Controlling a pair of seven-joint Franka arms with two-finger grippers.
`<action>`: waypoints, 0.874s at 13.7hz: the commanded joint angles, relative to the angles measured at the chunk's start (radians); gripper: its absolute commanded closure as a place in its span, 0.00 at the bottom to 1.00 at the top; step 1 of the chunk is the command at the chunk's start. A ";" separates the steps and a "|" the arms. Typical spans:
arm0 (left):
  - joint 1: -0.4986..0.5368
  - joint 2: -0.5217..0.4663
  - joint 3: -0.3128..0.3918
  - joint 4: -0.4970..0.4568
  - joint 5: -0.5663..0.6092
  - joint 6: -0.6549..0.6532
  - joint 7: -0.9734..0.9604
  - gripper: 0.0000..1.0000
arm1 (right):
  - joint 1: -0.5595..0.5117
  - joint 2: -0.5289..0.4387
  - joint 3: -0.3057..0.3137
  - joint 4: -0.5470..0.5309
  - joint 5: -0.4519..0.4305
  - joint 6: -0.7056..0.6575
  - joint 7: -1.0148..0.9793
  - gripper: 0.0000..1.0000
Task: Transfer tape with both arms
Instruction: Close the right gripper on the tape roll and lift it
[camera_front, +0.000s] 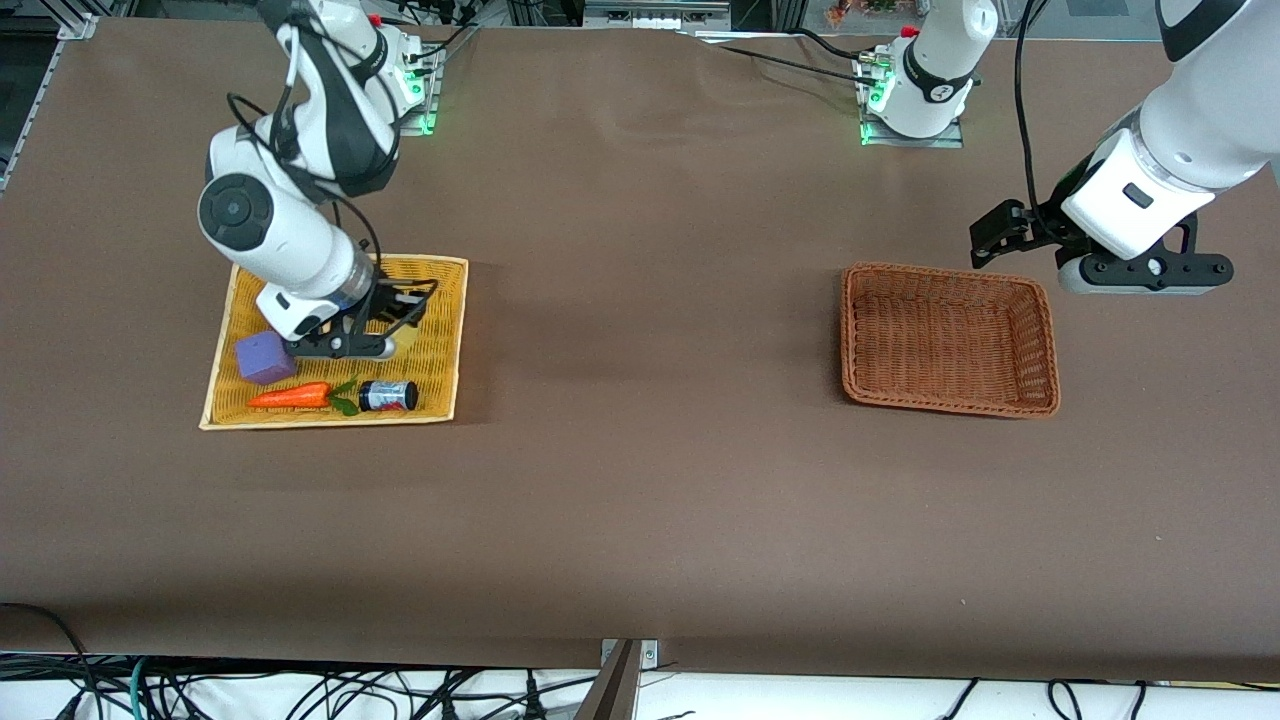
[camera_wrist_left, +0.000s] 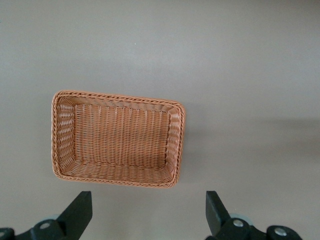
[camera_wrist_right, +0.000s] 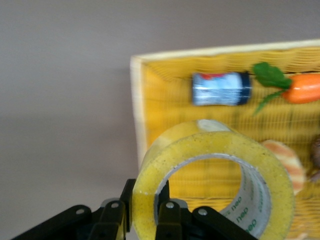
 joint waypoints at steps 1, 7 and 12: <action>-0.002 -0.011 0.000 0.000 0.026 -0.011 0.004 0.00 | 0.109 0.054 0.036 0.126 -0.004 -0.043 0.207 1.00; 0.010 -0.011 0.008 0.001 0.015 -0.038 0.006 0.00 | 0.452 0.423 0.030 0.529 -0.248 -0.043 0.759 1.00; 0.042 0.021 0.011 -0.002 -0.058 -0.043 0.010 0.00 | 0.565 0.585 0.016 0.639 -0.267 0.015 0.818 1.00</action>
